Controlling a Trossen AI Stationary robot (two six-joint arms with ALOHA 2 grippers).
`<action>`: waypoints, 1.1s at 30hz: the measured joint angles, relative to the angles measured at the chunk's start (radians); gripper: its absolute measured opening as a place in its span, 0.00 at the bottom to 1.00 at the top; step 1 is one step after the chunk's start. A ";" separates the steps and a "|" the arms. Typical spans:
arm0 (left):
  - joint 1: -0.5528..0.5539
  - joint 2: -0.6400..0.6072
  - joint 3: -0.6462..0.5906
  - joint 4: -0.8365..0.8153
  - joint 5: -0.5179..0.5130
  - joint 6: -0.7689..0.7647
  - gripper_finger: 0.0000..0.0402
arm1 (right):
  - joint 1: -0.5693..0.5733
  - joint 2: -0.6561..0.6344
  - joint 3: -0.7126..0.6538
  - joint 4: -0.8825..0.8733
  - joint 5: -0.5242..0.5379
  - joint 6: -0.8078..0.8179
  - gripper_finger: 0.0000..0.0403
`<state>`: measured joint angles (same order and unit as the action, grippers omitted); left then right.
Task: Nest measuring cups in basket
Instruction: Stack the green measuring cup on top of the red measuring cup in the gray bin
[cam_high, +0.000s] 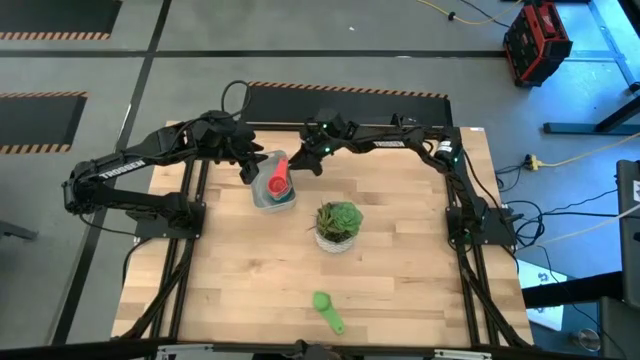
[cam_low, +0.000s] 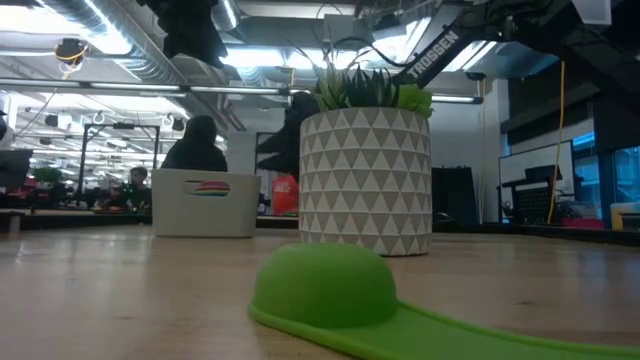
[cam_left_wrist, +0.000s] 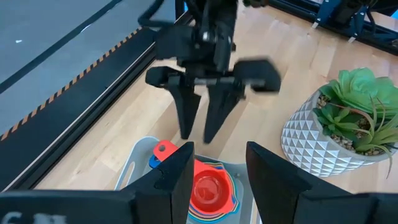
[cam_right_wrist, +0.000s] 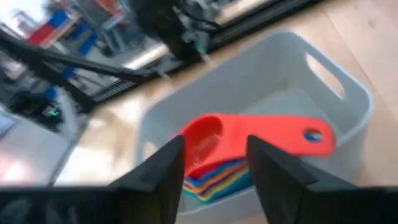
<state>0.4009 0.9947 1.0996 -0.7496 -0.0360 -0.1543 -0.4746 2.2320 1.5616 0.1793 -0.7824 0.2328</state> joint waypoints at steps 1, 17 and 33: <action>0.000 0.000 0.000 0.000 0.000 0.000 0.35 | 0.010 0.002 0.000 -0.009 0.056 0.001 0.43; 0.000 0.000 0.000 0.001 0.000 0.000 0.35 | 0.117 0.011 -0.001 -0.045 0.476 -0.035 0.43; 0.000 0.000 0.000 0.006 -0.007 0.059 0.35 | 0.140 -0.204 -0.003 -0.119 0.279 -0.126 0.43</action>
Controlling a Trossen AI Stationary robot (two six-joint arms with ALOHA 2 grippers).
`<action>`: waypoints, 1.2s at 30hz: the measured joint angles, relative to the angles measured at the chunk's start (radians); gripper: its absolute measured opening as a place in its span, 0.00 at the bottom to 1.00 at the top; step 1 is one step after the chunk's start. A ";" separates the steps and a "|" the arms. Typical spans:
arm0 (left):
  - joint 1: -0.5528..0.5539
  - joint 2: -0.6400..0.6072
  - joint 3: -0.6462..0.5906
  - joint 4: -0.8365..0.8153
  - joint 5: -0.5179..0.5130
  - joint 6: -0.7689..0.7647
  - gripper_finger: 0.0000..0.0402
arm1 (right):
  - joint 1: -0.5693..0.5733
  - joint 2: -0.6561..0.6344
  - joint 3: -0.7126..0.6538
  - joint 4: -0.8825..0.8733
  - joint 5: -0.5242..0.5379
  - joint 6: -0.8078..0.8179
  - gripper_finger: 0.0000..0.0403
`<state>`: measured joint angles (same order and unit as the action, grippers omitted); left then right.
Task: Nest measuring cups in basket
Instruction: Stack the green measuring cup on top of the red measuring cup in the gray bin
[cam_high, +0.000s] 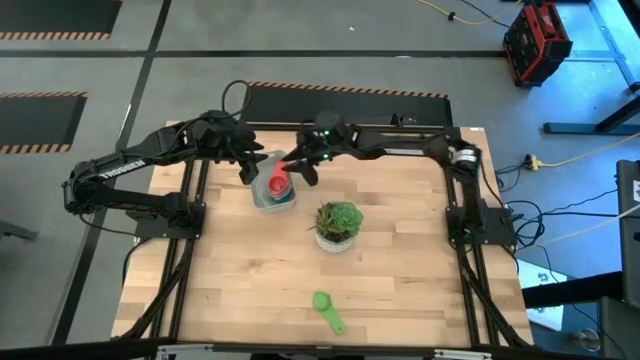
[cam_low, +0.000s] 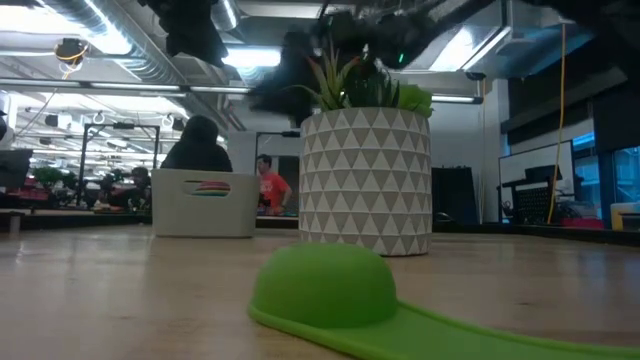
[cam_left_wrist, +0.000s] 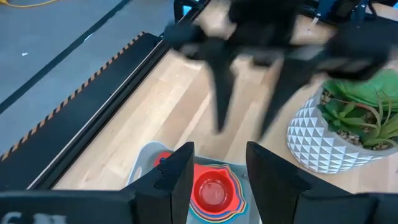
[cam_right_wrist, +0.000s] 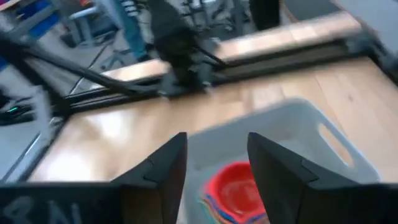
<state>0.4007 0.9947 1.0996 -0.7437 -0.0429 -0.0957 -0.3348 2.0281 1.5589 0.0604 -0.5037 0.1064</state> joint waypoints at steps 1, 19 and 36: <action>0.000 0.000 0.000 0.000 0.000 0.000 0.35 | 0.006 -0.029 0.001 -0.023 -0.009 -0.018 0.43; -0.002 0.000 0.000 0.152 0.002 -0.004 0.35 | 0.365 -0.301 -0.015 -0.635 0.042 -0.131 0.43; -0.217 0.000 0.000 0.147 0.089 -0.006 0.35 | 0.753 -0.301 -0.168 -0.518 0.293 0.151 0.43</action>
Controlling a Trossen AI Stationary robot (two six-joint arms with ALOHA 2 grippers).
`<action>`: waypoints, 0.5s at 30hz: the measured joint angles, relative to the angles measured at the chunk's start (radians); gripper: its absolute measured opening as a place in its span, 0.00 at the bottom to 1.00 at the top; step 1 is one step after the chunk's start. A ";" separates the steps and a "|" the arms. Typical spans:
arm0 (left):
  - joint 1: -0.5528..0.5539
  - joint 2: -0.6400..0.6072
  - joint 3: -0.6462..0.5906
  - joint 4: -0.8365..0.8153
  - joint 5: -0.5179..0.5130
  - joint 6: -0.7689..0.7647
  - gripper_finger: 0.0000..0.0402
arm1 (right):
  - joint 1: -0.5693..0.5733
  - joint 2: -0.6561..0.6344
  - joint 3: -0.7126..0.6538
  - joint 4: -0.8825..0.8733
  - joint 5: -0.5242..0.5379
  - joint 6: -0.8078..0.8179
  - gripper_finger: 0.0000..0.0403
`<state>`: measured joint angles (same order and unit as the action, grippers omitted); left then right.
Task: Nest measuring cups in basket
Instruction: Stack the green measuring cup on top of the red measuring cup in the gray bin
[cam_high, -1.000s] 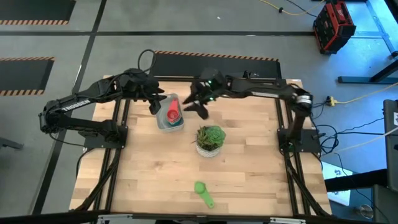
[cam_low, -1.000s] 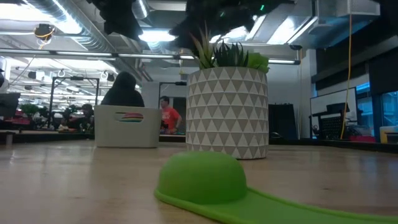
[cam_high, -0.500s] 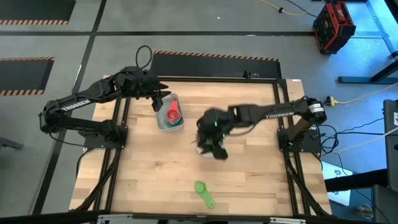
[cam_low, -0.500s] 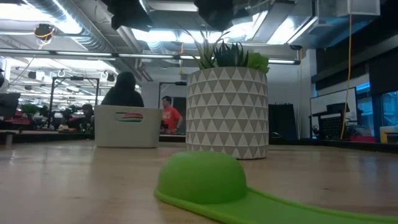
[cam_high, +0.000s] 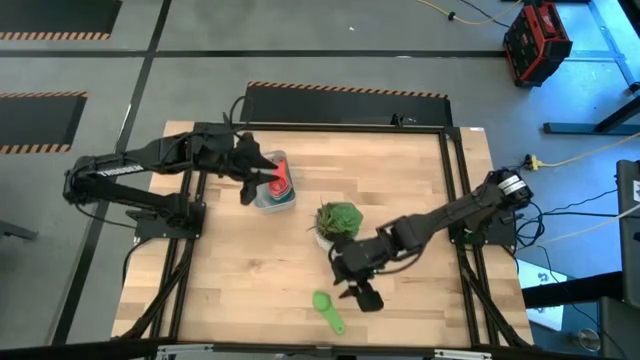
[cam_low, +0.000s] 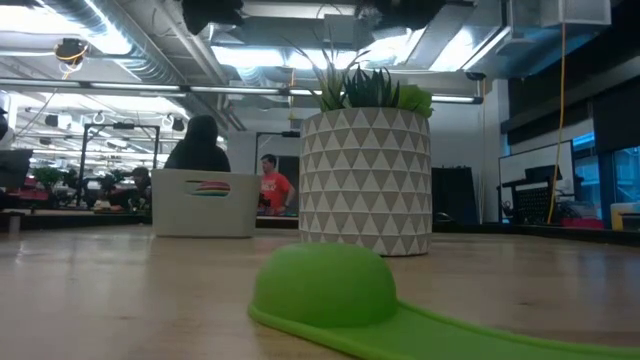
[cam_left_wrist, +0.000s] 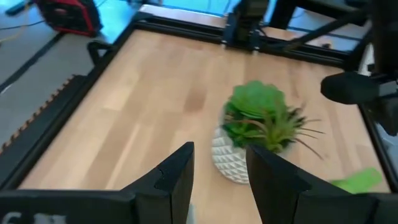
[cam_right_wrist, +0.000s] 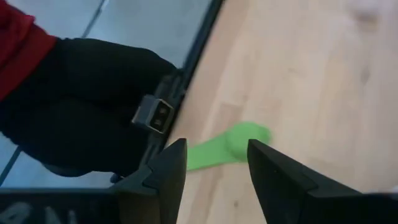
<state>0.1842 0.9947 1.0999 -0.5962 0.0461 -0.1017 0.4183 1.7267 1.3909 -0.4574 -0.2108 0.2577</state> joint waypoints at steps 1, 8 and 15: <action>-0.012 0.000 0.000 0.000 0.000 0.000 0.35 | 0.011 0.000 -0.008 0.020 0.000 0.000 0.43; -0.060 0.000 0.000 0.000 -0.002 0.000 0.35 | 0.047 0.000 -0.027 0.067 0.000 0.036 0.43; -0.068 0.000 0.000 0.000 -0.003 0.000 0.35 | 0.050 0.000 -0.027 0.066 -0.014 0.053 0.44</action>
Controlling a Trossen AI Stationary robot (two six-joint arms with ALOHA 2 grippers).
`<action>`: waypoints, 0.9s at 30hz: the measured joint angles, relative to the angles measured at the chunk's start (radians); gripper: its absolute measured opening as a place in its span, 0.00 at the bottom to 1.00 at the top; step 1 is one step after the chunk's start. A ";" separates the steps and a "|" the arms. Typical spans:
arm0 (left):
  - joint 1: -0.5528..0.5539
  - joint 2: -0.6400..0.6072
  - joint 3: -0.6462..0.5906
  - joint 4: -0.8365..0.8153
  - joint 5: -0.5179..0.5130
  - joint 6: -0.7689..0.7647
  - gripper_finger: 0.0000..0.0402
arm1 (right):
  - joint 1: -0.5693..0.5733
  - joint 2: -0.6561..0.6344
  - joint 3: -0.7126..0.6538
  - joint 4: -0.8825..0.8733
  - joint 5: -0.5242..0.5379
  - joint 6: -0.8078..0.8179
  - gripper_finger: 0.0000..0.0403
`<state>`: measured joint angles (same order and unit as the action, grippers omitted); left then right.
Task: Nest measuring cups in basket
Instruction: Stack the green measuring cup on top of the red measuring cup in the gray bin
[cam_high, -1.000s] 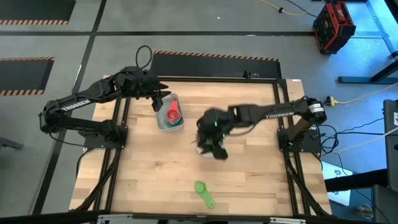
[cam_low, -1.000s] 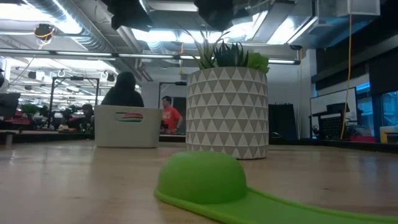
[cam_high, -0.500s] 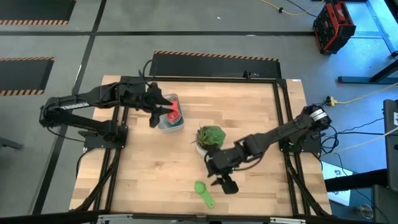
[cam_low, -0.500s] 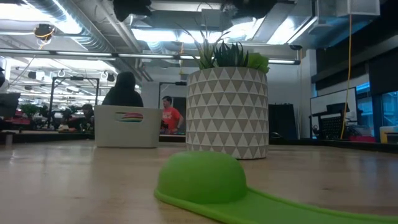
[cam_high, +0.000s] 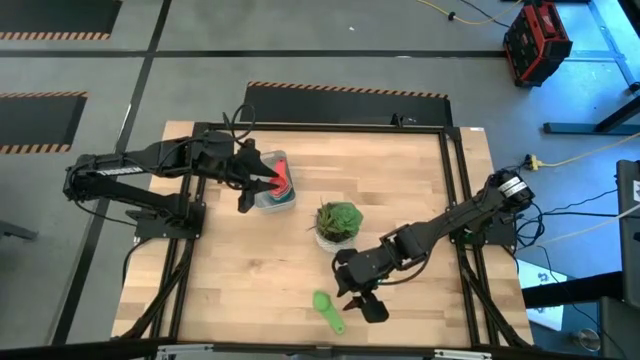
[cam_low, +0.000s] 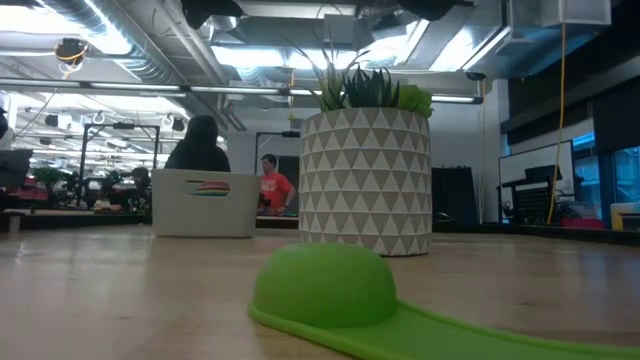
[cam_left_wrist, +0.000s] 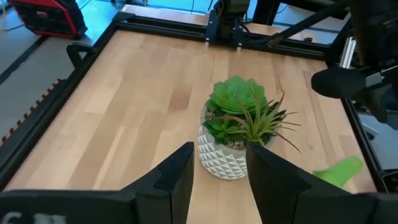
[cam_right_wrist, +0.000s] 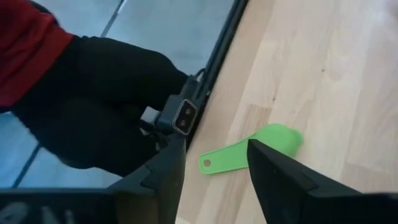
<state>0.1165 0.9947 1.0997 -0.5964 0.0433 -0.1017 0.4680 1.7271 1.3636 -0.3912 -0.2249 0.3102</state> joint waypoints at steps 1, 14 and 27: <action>0.000 0.000 0.000 0.000 -0.001 0.000 0.35 | -0.003 0.000 0.000 0.000 -0.014 0.001 0.44; 0.000 0.000 0.000 0.000 -0.002 0.006 0.35 | -0.052 0.000 0.000 -0.001 -0.111 0.044 0.45; 0.000 0.000 0.000 0.006 -0.001 0.004 0.35 | -0.062 0.001 0.000 -0.001 0.079 0.051 0.45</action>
<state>0.1169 0.9947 1.1000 -0.5905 0.0422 -0.0975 0.4057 1.7279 1.3640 -0.3920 -0.1462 0.3616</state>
